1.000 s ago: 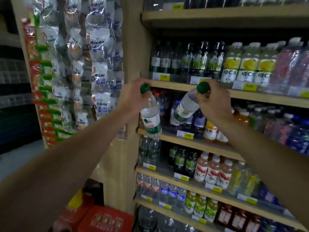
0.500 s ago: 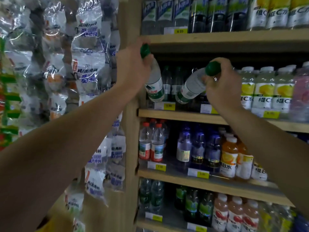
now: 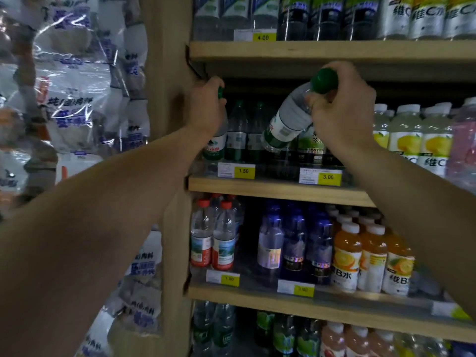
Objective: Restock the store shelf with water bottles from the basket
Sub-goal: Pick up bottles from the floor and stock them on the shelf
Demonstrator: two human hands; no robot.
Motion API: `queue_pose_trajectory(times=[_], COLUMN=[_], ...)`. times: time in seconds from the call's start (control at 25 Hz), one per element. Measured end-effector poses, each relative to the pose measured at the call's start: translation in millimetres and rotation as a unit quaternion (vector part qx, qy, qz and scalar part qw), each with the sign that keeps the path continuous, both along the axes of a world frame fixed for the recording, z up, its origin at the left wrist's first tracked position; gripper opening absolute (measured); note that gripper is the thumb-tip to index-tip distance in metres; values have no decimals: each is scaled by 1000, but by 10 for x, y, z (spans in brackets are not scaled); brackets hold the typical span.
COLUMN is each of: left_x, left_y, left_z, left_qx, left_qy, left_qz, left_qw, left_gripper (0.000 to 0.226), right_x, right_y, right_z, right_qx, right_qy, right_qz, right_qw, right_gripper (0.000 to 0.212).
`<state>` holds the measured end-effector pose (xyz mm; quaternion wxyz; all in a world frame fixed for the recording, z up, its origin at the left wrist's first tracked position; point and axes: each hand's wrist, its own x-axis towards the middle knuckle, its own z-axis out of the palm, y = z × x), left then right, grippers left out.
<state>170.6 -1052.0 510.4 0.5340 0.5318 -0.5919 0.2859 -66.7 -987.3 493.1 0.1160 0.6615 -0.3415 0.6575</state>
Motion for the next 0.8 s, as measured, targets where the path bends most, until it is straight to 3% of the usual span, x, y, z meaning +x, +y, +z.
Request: queue_pose_trajectory(times=[0.28, 0.4, 0.56, 0.68, 0.8], left_x=[32, 26, 78, 135, 139], left_y=[-633, -810, -839, -830, -915], left_z=[89, 114, 276, 341, 262], left_qx=[40, 78, 54, 12, 33], left_qy=[-4, 25, 13, -13, -28], left_qz=[-3, -40, -19, -16, -23], left_qw=[999, 996, 998, 1000, 999], left_gripper=[24, 38, 53, 42, 34], right_x=[-37, -40, 34, 113, 186], right_y=[-173, -227, -271, -323, -384], right_z=[68, 158, 306, 369, 382], right_qx=[14, 6, -7, -11, -3], right_qy=[-7, -3, 22, 31, 29], right_qz=[-17, -18, -21, -13, -8], right_qw=[1000, 1000, 1000, 999, 1000], right_gripper=[39, 41, 39, 39, 38])
